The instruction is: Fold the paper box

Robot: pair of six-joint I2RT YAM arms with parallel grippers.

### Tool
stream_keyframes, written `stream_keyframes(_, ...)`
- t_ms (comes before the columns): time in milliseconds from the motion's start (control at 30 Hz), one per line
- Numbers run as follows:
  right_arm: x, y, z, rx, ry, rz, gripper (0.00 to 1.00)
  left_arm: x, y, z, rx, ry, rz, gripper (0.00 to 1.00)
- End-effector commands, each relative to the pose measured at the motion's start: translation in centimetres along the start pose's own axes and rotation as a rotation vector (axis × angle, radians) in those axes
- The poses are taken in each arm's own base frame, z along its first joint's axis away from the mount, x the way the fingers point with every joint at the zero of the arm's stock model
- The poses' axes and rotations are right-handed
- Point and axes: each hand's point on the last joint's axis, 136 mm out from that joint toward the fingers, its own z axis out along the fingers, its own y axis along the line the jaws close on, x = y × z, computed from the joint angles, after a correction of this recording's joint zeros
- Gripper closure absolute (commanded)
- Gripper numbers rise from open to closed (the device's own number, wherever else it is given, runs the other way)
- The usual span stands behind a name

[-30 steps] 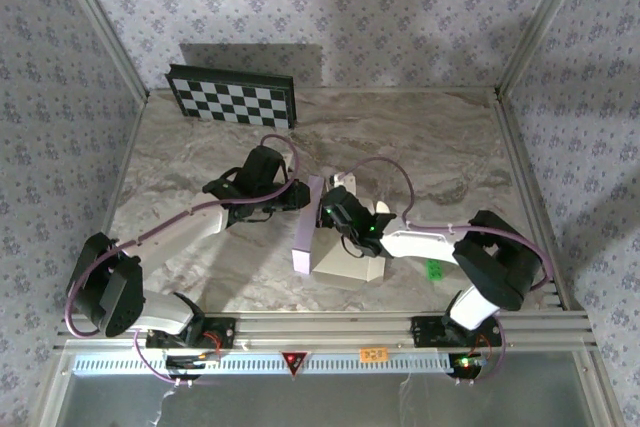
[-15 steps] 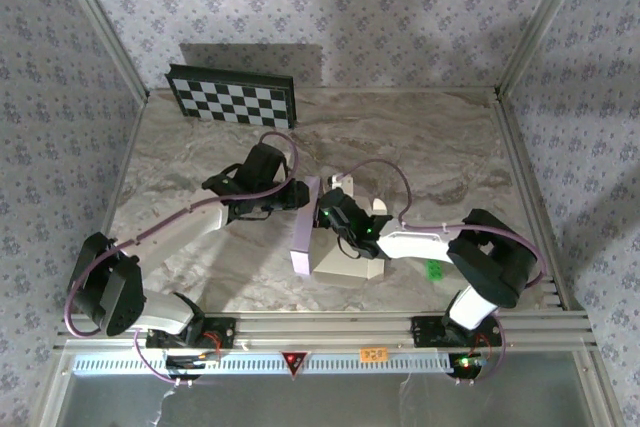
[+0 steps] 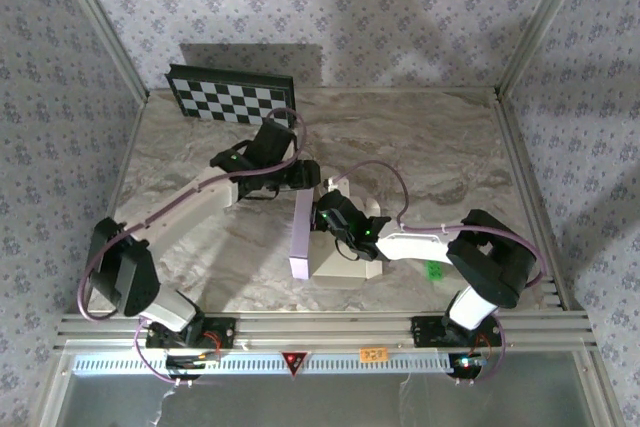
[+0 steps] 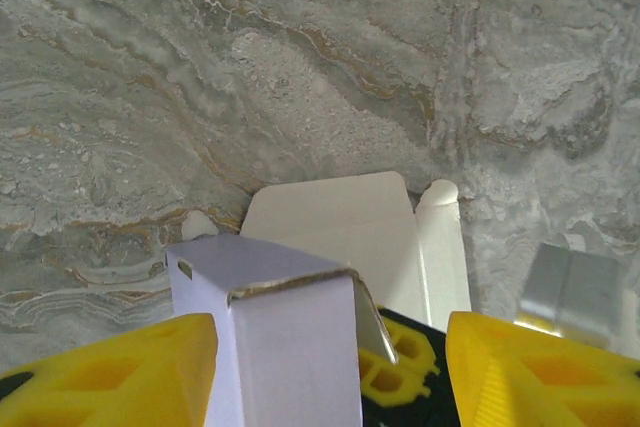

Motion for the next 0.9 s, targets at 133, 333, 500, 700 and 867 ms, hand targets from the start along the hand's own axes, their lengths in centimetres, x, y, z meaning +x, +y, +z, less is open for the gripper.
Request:
stream_keyframes(133, 5.0, -2.1, 0.3, 0.065, 0.170, -0.048, 0.98, 0.6, 0.7, 1.4, -0.052, 0.053, -0.040, 0.27)
stream_keyframes(333, 5.0, -2.0, 0.2, 0.064, 0.170, -0.051, 0.98, 0.5, 0.5, 2.1, -0.046, 0.051, -0.063, 0.23)
stream_keyframes(500, 5.0, -2.0, 0.2, 0.064, 0.170, -0.050, 0.98, 1.0, 0.5, 2.9, -0.048, 0.075, -0.068, 0.23)
stream_keyframes(700, 5.0, -2.0, 0.2, 0.064, 0.168, -0.052, 0.97, 1.9, 1.4, 3.3, -0.086, 0.109, -0.072, 0.33)
stream_keyframes(867, 4.4, -1.8, -0.3, 0.064, 0.156, -0.063, 0.92, 1.9, 1.4, 3.0, -0.086, 0.107, -0.054, 0.42)
